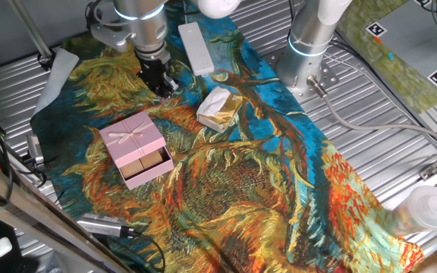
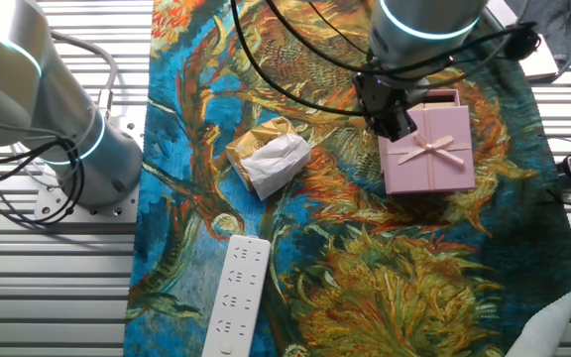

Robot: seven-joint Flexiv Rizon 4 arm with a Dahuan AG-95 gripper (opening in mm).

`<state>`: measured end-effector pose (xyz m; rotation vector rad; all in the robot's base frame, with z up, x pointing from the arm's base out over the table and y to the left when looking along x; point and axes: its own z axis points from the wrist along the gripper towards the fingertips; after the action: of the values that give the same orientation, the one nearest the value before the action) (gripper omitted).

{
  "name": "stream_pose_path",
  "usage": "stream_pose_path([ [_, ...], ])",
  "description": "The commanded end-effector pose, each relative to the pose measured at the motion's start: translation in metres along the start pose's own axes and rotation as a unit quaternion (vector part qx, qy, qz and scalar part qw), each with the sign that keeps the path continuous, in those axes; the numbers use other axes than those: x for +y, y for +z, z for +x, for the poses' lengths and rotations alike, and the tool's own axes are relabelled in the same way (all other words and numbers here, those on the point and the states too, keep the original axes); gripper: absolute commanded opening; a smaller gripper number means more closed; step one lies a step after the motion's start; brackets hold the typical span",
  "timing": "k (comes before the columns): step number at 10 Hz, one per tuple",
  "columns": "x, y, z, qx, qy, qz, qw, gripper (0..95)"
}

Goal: Slide the outer casing onto the gift box

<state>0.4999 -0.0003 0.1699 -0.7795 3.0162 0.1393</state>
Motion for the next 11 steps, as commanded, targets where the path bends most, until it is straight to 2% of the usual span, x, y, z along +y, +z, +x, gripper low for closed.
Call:
stream_pose_path([
  [1, 0.0002, -0.0001, -0.0002, 0.006, -0.005, -0.022, 0.9997, 0.0],
  [2, 0.0002, -0.0001, -0.0002, 0.005, -0.003, -0.036, 0.9993, 0.0],
  [4, 0.0002, -0.0001, -0.0002, 0.001, 0.012, -0.041, 0.9991, 0.0],
  [5, 0.0002, -0.0001, -0.0002, 0.003, 0.023, -0.035, 0.9991, 0.0],
  [6, 0.0002, -0.0001, -0.0002, 0.009, 0.026, -0.012, 0.9996, 0.0],
  [8, 0.0002, -0.0001, -0.0002, 0.009, 0.047, -0.012, 0.9988, 0.0],
  [9, 0.0002, -0.0001, -0.0002, 0.016, 0.065, 0.001, 0.9978, 0.0],
  [11, 0.0002, -0.0001, -0.0002, 0.017, 0.083, -0.002, 0.9964, 0.0],
])
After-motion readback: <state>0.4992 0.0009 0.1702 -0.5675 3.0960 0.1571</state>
